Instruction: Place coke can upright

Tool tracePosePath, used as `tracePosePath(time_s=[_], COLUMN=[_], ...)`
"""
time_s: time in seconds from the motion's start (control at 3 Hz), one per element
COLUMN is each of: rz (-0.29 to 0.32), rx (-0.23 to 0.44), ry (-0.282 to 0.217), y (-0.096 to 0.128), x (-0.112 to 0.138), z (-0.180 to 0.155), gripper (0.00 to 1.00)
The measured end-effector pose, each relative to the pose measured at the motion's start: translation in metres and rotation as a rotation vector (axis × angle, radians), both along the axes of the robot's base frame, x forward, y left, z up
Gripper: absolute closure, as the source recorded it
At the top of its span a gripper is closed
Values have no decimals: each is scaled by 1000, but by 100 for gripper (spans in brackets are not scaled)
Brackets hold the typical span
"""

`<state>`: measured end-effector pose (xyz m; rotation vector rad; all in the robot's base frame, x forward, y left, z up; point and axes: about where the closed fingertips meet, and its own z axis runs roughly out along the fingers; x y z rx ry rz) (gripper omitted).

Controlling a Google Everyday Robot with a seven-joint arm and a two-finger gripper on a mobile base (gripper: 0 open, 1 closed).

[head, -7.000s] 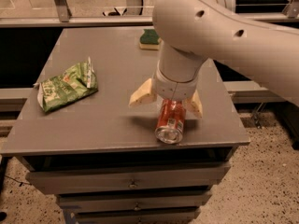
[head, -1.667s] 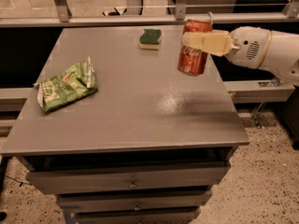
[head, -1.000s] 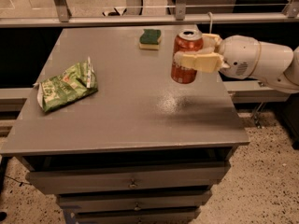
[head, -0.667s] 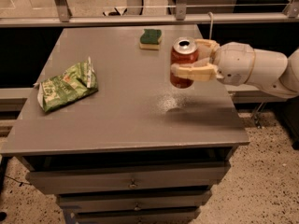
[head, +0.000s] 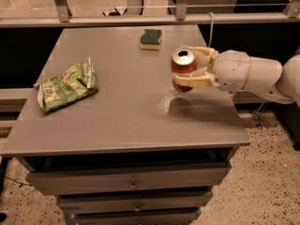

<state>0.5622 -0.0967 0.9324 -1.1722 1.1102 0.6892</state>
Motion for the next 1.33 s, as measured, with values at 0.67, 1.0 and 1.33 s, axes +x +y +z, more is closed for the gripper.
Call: tracePosePath(time_s=[0.67,1.0,1.33], rz=[-14,-25,-23], rx=[13,27,52], ry=[124,180,211], y=[-1,-3,-6], x=[11,15,16], z=[-12,-18,-23], gripper=[100,84,61])
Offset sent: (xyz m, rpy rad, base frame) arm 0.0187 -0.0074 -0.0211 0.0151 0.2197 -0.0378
